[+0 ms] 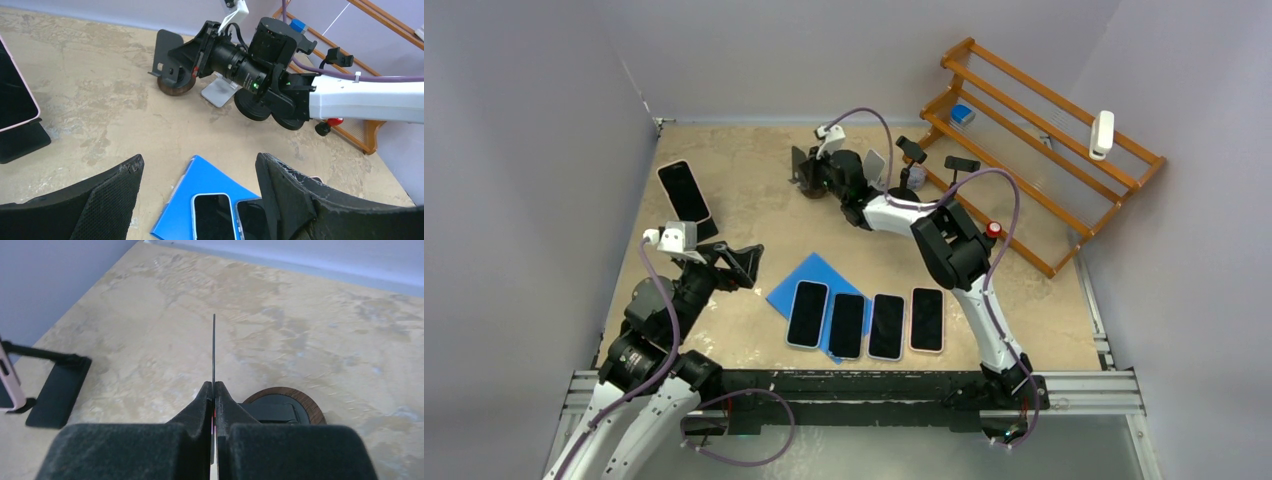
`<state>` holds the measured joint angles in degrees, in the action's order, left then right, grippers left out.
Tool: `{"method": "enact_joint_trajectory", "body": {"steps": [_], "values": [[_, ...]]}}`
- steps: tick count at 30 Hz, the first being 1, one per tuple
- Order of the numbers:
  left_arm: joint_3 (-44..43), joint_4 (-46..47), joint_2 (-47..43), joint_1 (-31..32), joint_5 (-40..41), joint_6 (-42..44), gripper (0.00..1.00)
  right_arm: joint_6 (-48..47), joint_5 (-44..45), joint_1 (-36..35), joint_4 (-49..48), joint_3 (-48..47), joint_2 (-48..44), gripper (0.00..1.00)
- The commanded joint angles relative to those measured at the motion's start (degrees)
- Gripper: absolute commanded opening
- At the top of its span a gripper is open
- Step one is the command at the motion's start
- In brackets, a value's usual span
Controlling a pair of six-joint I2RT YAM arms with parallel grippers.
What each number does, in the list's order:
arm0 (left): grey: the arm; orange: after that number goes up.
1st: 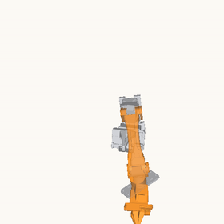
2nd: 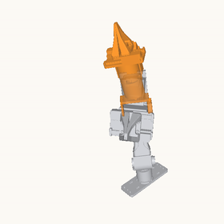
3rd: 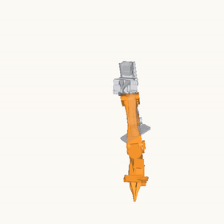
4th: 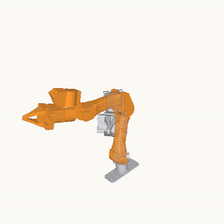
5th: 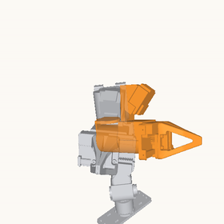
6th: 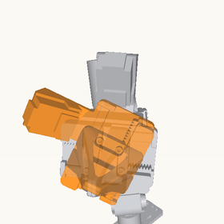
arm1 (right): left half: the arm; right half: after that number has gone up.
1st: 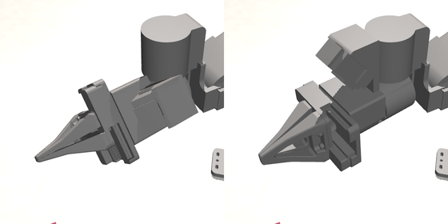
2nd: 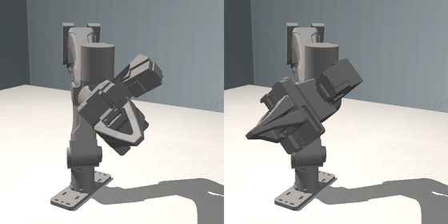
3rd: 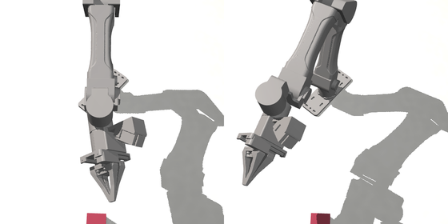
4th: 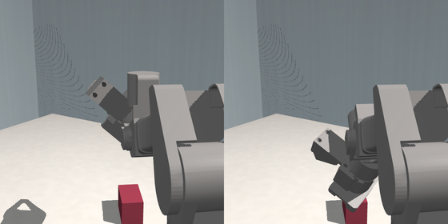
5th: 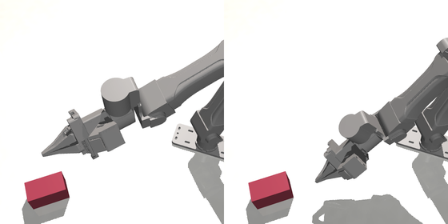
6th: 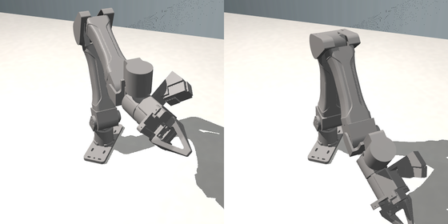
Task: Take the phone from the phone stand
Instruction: Move the phone stand to the center of the board.
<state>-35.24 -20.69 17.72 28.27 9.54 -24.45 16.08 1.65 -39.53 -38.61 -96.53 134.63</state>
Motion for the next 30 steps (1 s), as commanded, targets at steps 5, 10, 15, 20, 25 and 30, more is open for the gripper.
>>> {"method": "enact_joint_trajectory", "body": {"steps": [5,10,15,20,25,30], "values": [[-1.4,2.2,0.5,0.1,-0.6,0.6,0.81,1.9,2.4,2.0,-4.3,-7.4,-0.6,0.00],[-1.4,2.4,1.0,0.1,-0.8,0.6,0.81,1.4,1.6,2.2,-3.6,-7.5,-0.3,0.00],[-1.4,2.4,1.1,-0.1,-1.2,0.6,0.81,1.5,2.2,2.2,-2.8,-6.7,0.1,0.00],[-1.4,2.4,0.9,-0.1,-1.3,0.5,0.81,1.5,3.0,2.2,-1.8,-6.9,0.9,0.00],[-1.4,2.4,0.9,-0.1,-1.3,0.5,0.80,1.0,3.8,2.2,-0.3,-7.1,1.5,0.00],[-1.4,2.4,0.9,-0.1,-1.4,0.5,0.80,0.2,4.1,2.2,0.4,-6.0,1.0,0.06]]}}
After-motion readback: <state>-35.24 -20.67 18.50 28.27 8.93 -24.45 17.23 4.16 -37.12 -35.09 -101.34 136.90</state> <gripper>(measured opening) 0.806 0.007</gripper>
